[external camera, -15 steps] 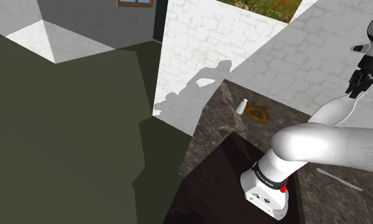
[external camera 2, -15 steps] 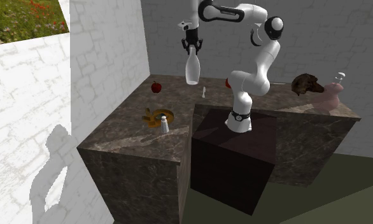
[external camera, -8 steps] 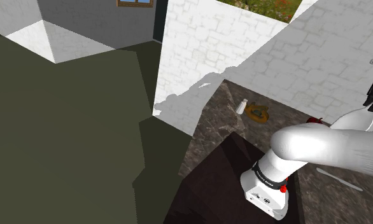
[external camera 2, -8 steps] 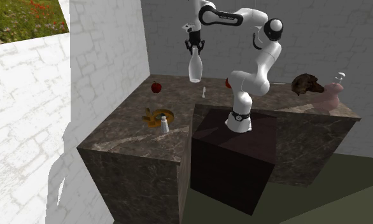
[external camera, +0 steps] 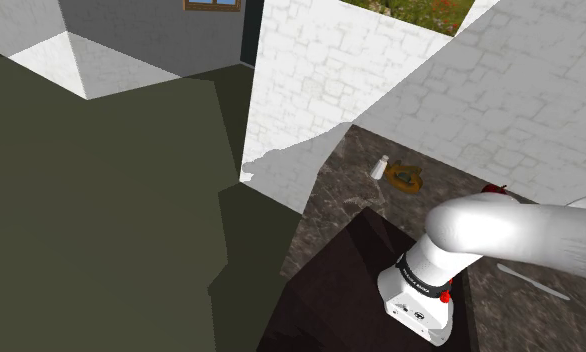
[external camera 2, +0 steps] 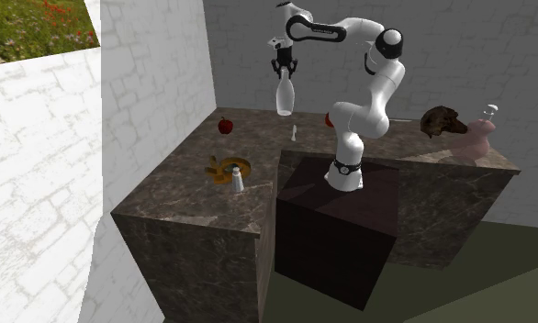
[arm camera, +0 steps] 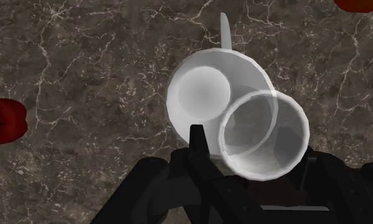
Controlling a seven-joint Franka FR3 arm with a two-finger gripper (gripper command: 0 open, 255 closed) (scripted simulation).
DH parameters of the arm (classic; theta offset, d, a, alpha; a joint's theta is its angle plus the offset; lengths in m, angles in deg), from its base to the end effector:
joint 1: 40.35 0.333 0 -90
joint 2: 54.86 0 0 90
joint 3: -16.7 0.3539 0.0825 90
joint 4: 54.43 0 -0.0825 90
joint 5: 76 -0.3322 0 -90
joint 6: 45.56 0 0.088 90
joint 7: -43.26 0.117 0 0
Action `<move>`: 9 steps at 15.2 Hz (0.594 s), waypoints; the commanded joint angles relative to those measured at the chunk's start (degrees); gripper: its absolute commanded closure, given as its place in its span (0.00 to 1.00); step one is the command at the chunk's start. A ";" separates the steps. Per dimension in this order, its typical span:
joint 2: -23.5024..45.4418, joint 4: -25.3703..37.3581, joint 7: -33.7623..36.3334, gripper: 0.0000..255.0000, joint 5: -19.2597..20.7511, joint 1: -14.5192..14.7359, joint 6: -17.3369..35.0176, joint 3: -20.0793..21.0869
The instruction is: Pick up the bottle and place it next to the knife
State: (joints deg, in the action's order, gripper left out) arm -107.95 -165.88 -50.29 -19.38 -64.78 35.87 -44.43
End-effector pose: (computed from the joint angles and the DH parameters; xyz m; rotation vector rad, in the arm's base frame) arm -0.2768 -0.3744 0.5663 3.1063 0.3275 -0.3147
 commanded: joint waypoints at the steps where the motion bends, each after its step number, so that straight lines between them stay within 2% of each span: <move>1: -0.47 1.30 -2.23 1.00 1.78 0.45 1.11 -2.72; 9: -1.62 12.17 -11.72 1.00 7.42 6.15 3.91 -13.99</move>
State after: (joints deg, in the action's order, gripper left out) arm -109.48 -154.97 -61.01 -12.42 -59.27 39.63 -57.48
